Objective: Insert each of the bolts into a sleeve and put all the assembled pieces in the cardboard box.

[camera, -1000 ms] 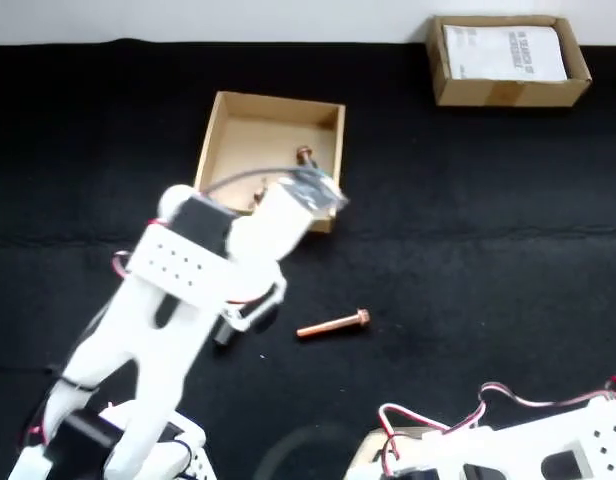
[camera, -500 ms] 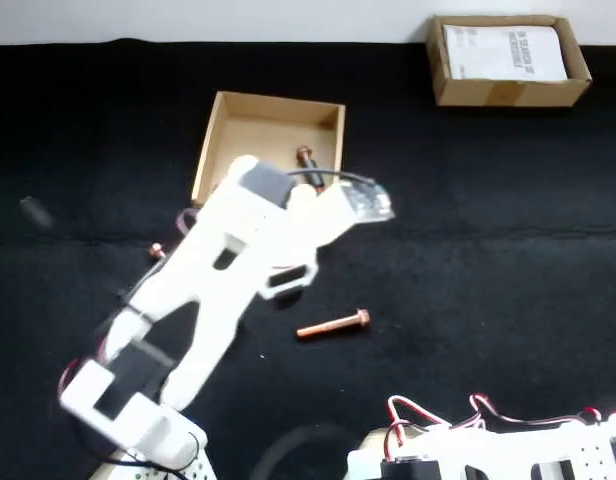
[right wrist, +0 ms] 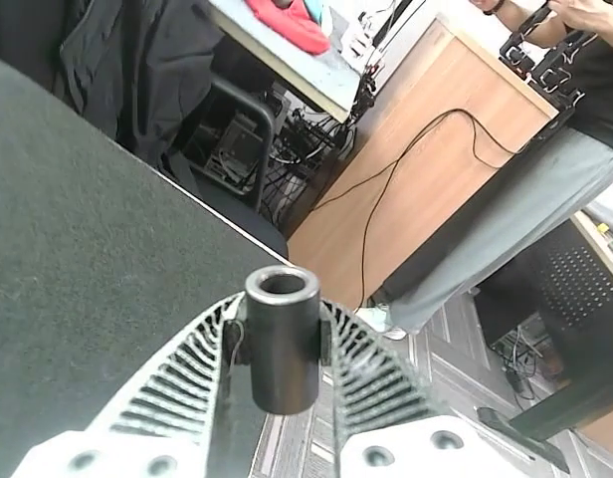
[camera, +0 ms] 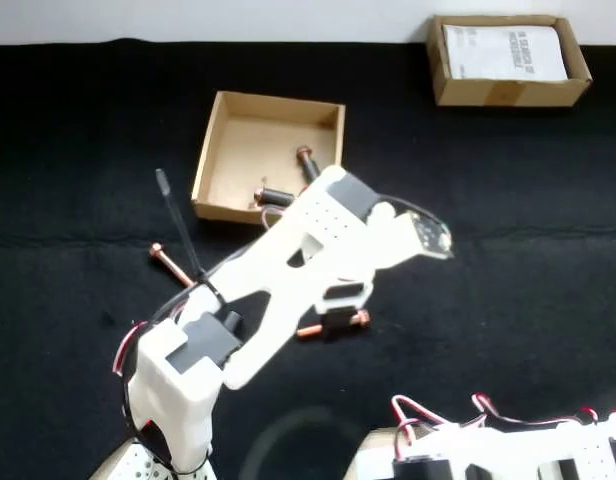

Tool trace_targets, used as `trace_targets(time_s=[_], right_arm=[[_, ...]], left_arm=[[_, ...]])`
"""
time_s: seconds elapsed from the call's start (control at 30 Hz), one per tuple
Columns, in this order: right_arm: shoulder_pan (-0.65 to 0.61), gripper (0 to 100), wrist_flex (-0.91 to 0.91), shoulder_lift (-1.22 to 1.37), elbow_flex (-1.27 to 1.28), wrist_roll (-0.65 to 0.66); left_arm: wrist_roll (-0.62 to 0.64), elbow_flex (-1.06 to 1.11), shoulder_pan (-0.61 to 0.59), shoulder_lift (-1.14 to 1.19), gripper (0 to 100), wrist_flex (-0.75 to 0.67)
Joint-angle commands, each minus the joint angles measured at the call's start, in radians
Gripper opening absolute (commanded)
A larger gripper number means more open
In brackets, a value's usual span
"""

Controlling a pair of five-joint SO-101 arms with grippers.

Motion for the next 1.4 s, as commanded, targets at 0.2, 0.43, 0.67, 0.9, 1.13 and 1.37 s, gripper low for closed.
trace_targets(time_s=[0.2, 0.43, 0.67, 0.9, 1.13, 1.37], right_arm=[[0.033, 0.9, -0.068, 0.297, -0.248, 0.064], [0.025, 0.9, -0.068, 0.375, -0.338, 0.064], [-0.013, 0.9, -0.068, 0.375, -0.343, 0.064], [-0.018, 0.9, -0.068, 0.381, -0.344, 0.066], [-0.031, 0.9, -0.068, 0.384, -0.343, 0.068], [-0.054, 0.9, -0.068, 0.375, -0.343, 0.068]], left_arm=[[0.012, -0.047, 0.016, 0.067, 26, -0.075], [0.011, -0.082, 0.012, 0.151, 26, -0.075], [0.009, -0.214, 0.018, 0.265, 26, -0.083], [0.011, -0.309, 0.016, 0.380, 26, -0.081], [0.011, -0.320, 0.013, 0.440, 26, -0.087], [0.009, -0.321, 0.021, 0.492, 22, -0.089]])
